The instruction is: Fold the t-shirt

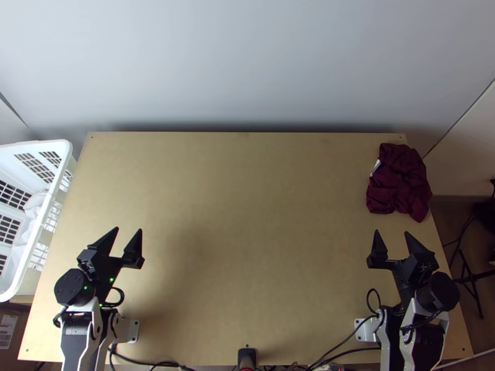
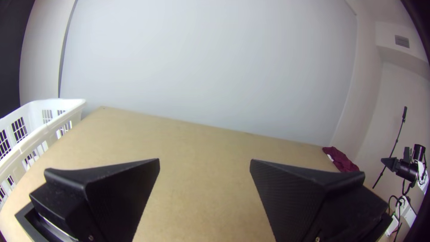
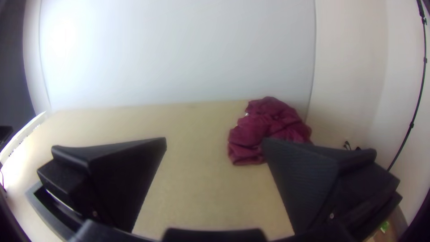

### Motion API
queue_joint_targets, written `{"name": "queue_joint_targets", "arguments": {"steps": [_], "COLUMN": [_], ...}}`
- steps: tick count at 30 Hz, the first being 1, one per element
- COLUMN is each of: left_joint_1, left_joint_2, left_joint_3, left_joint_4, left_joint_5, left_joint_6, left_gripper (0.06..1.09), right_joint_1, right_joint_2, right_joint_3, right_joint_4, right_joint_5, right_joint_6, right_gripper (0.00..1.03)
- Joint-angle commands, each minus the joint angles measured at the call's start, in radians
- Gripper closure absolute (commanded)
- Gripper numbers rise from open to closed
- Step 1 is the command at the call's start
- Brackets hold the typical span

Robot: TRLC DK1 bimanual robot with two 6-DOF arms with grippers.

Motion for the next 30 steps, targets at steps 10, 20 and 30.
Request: {"name": "queue_joint_targets", "arguments": {"steps": [10,20,30], "left_joint_1": [0.001,-0.001,-0.008], "left_joint_2": [0.0,0.0,-0.001], "left_joint_3": [0.0,0.0,0.002], "left_joint_4": [0.0,0.0,-0.011], "left_joint_5": [0.001,-0.007,-0.108], "left_joint_6": [-0.001,0.002,0.047], "left_gripper": [0.1,0.1,0.1], "right_joint_1": [0.0,0.002,0.006], "right_joint_2": [0.0,0.0,0.0], "right_joint_3": [0.0,0.0,0.0], "right_joint_4": [0.0,0.0,0.0], "right_joint_5": [0.0,0.0,0.0], "right_joint_6": [0.0,0.0,0.0], "right_gripper": [0.04,0.04,0.04]}}
